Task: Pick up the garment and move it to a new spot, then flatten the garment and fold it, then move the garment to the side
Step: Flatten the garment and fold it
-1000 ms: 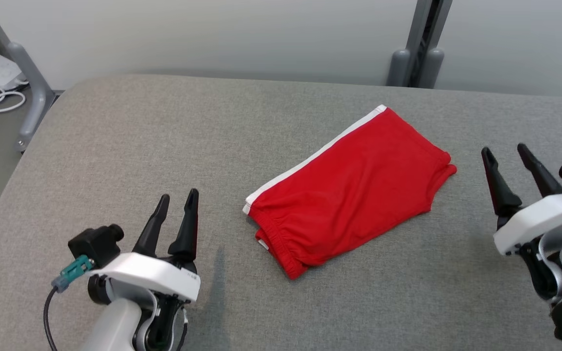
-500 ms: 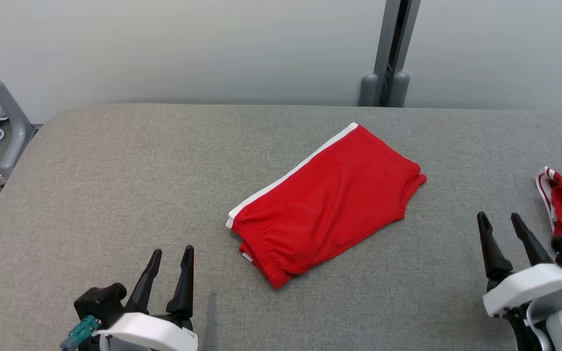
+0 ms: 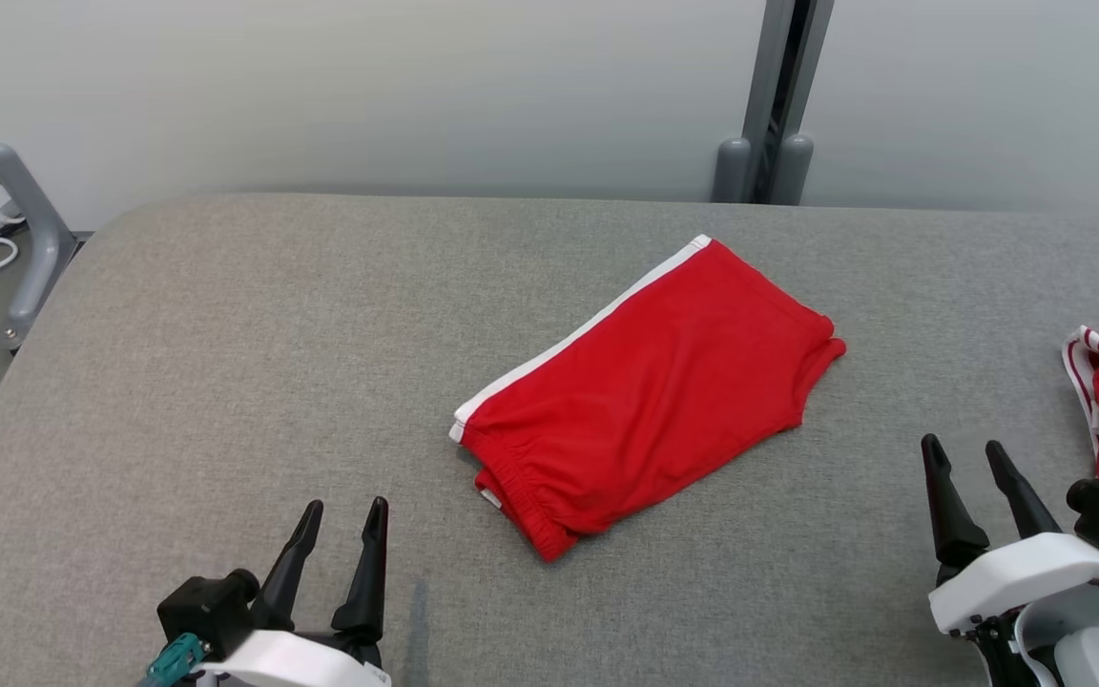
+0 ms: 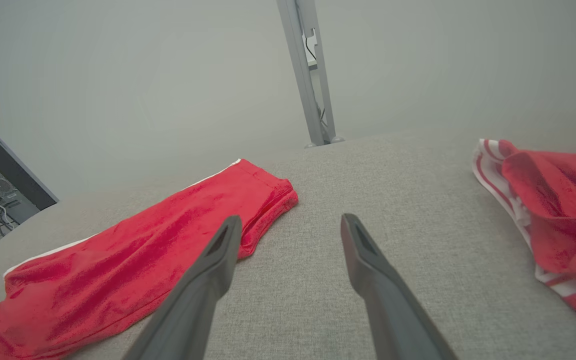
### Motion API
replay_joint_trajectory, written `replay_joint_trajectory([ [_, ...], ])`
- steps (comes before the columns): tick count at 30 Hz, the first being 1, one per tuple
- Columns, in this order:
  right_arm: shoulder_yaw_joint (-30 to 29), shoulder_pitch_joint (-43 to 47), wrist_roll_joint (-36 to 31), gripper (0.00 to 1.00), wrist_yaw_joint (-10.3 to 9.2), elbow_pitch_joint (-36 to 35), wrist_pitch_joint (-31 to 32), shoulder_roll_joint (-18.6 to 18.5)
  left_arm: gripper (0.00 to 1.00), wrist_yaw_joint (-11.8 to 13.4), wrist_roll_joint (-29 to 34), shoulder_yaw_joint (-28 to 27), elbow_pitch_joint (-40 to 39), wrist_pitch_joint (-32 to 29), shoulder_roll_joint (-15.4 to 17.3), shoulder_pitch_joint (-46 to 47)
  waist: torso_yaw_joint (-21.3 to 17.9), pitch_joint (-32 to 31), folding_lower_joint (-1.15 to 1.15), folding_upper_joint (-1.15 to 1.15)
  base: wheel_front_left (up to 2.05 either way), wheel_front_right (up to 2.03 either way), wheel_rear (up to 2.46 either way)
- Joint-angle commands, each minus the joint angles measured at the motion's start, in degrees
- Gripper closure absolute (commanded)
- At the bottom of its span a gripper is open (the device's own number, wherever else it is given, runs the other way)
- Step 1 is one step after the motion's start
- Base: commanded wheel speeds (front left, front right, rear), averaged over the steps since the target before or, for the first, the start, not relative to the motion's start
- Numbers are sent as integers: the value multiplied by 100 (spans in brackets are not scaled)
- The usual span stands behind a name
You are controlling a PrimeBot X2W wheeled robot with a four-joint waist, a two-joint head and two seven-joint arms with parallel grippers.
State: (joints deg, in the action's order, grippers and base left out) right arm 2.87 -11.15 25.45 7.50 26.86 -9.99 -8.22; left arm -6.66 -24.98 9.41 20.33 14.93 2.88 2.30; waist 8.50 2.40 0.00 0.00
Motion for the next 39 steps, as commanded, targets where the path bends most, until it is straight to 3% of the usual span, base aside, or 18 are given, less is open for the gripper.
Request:
replay_joint_trajectory([
  [1, -40, -34, 155, 0, -3, 9, 103, 56, 0, -29, 11, -9, -4, 30, 18, 82, 41, 46, 0, 0, 0, 0, 0],
  [6, -92, -288, 479, 0, -3, 163, 619, 95, 0, -42, -113, 138, -23, 30, 17, 226, 213, 269, 0, 0, 0, 0, 0],
  [14, -657, -1076, 966, 0, -3, 747, 1292, 155, 0, 57, -230, 288, 106, 31, 16, 471, 677, 761, 0, 0, 0, 0, 0],
  [17, -983, -1381, 1420, 0, -3, 963, 1677, 225, 0, 43, -846, 345, 146, 31, 19, 505, 877, 931, 0, 0, 0, 0, 0],
  [26, -1643, -2118, 1881, 0, -2, 1735, 2471, 152, 0, 51, -1262, 529, 123, 27, 18, 795, 1222, 1203, 0, 0, 0, 0, 0],
  [39, -2096, -2831, 1488, 0, -5, 3173, 3189, -39, 0, 65, -1450, 529, 37, 26, 16, 857, 1625, 1293, 0, 0, 0, 0, 0],
])
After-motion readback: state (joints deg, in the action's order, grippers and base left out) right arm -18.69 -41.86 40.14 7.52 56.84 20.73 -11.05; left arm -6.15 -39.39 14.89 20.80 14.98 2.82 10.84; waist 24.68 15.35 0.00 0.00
